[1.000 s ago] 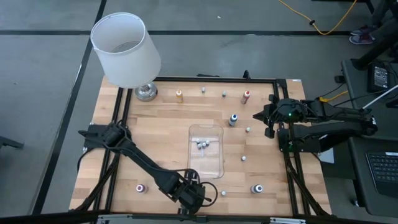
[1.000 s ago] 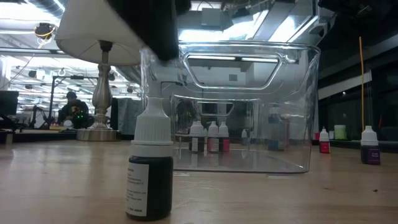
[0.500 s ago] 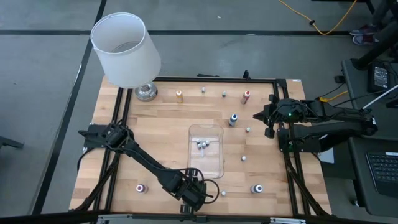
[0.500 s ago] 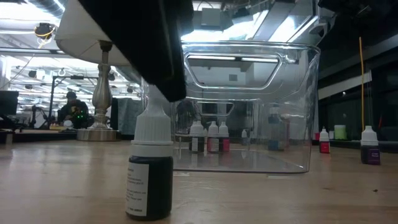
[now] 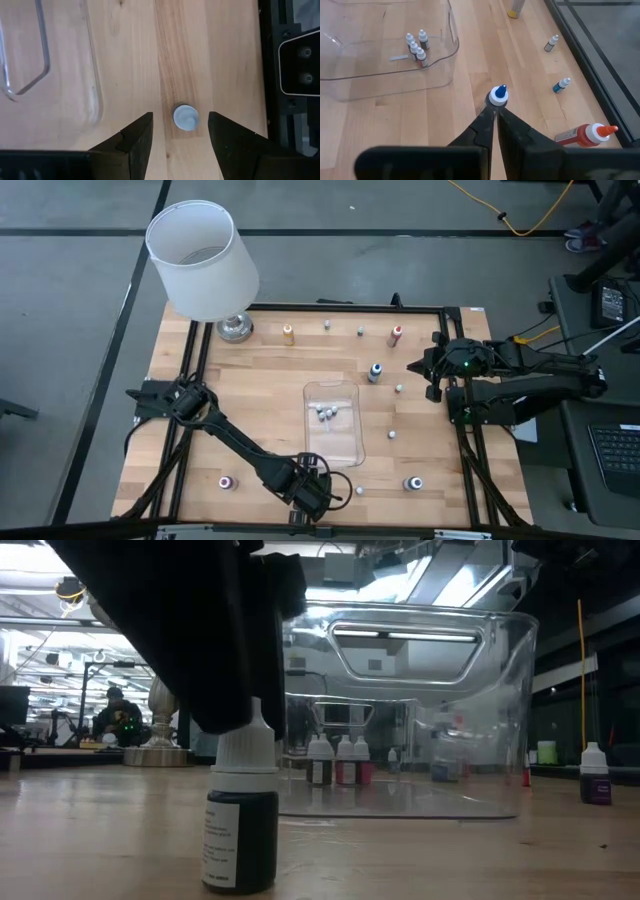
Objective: Pick & Place food coloring
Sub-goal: Put the left small brown food coloring bottle into the transparent container
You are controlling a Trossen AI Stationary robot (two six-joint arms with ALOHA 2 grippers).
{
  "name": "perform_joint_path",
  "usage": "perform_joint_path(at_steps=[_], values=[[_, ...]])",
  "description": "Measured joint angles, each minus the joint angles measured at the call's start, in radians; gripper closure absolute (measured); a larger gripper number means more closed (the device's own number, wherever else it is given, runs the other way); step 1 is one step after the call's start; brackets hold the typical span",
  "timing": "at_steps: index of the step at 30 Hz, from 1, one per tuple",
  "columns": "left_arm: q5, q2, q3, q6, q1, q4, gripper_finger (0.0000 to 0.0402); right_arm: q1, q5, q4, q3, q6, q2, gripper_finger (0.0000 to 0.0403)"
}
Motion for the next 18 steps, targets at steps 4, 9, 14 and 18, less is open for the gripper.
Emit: perform_joint_path(at_steps=[4,9,14,18], values=[[-0.002,0.000,0.000,0.000,0.000,0.009,0.0217,0.000,0.000,0.000,0.000,0.000,0.000,0.0375],[0.002,0.001,0.000,0.000,-0.009,0.048,0.0217,0.000,0.000,0.000,0.000,-0.001,0.000,0.0375],[0.004,0.001,0.000,-0.002,-0.010,0.038,0.0217,0.000,0.000,-0.001,0.000,-0.002,0.000,0.0375],[0.011,0.001,0.000,-0.008,-0.014,0.037,0.0217,0.000,0.000,-0.006,0.000,-0.002,0.000,0.0375]])
